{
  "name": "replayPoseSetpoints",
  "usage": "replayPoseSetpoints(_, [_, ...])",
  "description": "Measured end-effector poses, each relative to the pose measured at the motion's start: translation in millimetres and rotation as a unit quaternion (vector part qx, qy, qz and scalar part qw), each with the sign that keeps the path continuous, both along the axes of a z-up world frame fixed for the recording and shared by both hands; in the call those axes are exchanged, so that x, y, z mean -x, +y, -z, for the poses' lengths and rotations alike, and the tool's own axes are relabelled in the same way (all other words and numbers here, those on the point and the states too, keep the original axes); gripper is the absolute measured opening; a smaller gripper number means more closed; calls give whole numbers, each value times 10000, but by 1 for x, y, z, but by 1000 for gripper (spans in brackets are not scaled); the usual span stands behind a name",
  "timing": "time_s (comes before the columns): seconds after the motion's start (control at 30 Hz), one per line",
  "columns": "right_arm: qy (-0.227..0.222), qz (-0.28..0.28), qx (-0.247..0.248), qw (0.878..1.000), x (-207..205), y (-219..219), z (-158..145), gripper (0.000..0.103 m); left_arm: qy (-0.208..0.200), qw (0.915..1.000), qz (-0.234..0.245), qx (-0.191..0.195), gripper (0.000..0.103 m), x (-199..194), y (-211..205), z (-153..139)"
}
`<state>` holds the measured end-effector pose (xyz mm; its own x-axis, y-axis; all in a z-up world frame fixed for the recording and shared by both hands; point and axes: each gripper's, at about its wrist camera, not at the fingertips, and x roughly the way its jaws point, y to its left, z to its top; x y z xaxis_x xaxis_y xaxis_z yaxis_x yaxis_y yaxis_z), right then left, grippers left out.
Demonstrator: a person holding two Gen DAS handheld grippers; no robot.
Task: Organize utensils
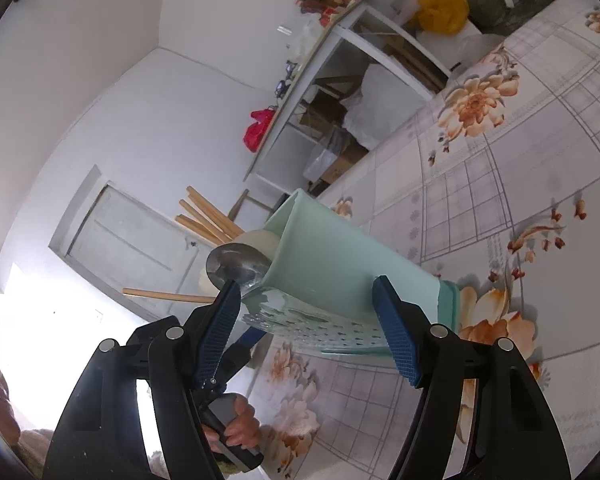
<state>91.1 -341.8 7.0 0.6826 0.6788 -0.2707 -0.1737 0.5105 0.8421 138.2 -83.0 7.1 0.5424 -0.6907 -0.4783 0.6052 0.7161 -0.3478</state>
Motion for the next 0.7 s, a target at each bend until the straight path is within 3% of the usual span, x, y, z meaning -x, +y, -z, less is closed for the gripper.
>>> replayPoseSetpoints(0.17, [98,78,40,9999,-1,8,1,66,181,9997,-105,97,97,4,8,-2])
replayPoseSetpoints(0.4, [258,180,2,9995,15,21,0,66,222,9994,-224,-103,97,23,17,-6])
replayPoseSetpoints(0.7, [358,171,144,9991,36,36,-3,66,-37,9967,-322,-745,97,60,18,-8])
